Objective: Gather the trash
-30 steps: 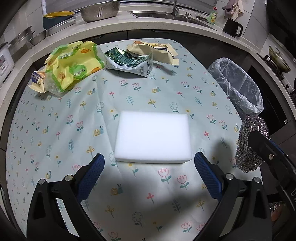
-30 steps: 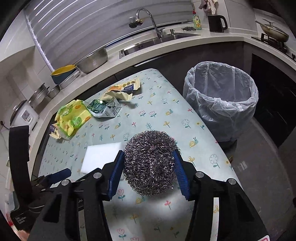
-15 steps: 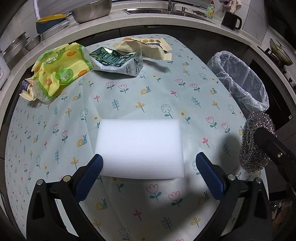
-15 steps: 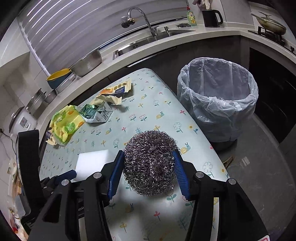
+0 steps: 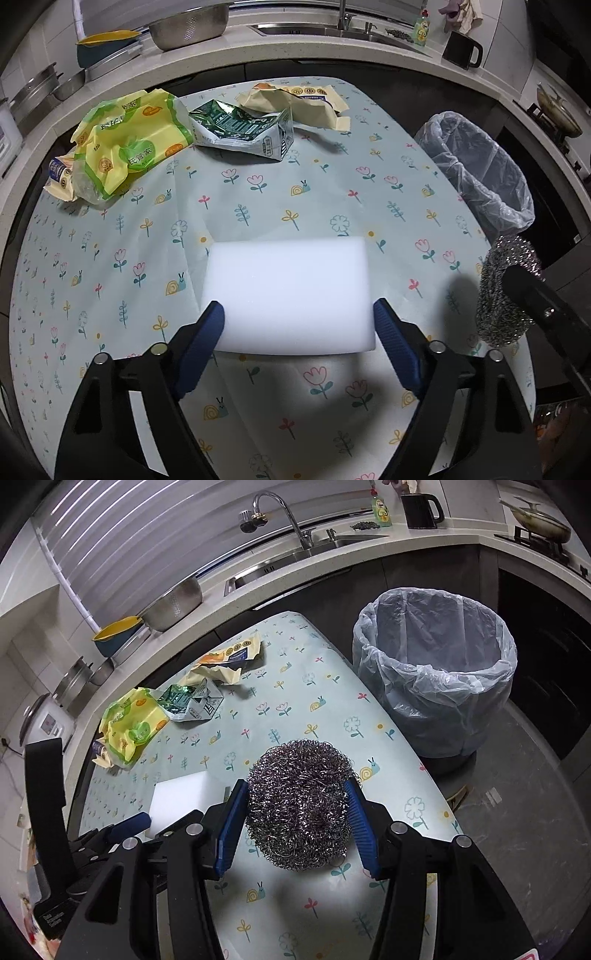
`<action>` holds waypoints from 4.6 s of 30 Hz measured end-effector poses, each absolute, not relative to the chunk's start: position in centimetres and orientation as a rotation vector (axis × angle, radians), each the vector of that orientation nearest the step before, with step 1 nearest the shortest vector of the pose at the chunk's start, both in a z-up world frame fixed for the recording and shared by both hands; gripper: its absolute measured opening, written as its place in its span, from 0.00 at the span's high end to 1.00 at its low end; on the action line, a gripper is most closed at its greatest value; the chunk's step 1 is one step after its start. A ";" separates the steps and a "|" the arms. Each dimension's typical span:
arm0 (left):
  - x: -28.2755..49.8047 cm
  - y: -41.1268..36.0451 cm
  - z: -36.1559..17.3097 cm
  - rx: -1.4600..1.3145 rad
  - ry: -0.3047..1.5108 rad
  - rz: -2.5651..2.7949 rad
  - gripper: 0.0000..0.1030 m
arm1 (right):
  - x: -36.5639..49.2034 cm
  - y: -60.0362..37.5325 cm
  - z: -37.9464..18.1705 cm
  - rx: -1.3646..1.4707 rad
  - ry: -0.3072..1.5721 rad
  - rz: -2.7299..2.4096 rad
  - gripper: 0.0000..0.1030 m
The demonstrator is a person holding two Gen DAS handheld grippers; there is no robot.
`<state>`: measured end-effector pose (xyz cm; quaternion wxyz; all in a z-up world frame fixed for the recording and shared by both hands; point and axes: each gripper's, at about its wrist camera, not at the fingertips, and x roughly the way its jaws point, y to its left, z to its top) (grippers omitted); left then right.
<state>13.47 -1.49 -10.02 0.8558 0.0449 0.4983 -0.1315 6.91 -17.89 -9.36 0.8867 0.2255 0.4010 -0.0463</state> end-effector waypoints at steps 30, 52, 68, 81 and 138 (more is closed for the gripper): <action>12.1 -4.7 -10.5 0.215 0.983 -0.298 0.58 | 6.7 -17.4 -8.6 0.458 0.826 -0.078 0.50; 11.1 -3.4 -5.9 0.162 0.920 -0.338 1.00 | 6.1 -17.7 -6.9 0.462 0.783 -0.073 0.50; 11.1 6.3 -9.2 -0.199 1.113 -0.181 0.81 | 17.3 -10.3 -8.7 0.214 0.932 0.205 0.50; 9.6 8.5 -9.8 -0.340 1.136 -0.201 0.38 | 12.9 -7.4 -10.9 0.230 1.084 0.347 0.53; 12.8 -5.4 -3.7 -0.036 0.936 -0.190 0.28 | 9.1 -20.6 -1.8 0.352 0.726 -0.014 0.54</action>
